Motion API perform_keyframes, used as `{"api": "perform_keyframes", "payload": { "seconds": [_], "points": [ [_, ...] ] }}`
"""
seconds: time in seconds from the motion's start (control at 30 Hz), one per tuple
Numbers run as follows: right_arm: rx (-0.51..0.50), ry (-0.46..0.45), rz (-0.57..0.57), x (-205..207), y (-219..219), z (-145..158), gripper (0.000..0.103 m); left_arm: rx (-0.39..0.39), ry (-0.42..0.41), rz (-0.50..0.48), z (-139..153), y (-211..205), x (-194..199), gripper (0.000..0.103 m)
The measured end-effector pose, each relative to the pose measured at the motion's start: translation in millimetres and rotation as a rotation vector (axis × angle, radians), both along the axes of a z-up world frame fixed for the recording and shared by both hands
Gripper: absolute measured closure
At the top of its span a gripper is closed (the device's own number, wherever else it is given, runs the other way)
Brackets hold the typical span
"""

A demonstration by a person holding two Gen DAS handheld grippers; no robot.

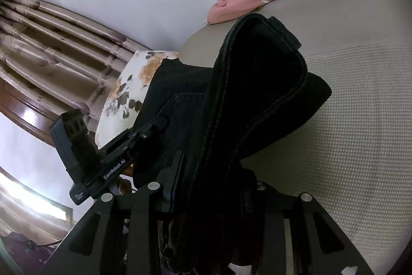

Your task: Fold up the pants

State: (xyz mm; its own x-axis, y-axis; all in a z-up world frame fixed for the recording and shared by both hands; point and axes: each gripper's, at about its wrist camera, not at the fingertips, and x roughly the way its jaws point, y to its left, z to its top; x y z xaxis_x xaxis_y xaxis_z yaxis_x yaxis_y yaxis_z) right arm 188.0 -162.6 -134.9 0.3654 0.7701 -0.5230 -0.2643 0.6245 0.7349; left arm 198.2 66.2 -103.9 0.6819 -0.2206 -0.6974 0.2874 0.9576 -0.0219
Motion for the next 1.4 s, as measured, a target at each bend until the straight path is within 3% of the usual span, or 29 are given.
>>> {"api": "perform_keyframes", "payload": {
  "seconds": [0.8, 1.4],
  "points": [
    [0.016, -0.011, 0.014, 10, 15, -1, 0.071, 0.084, -0.048, 0.036, 0, 7, 18, 0.079],
    [0.025, -0.013, 0.027, 36, 31, -3, 0.071, 0.063, -0.034, 0.087, -5, 32, 57, 0.079]
  ]
}}
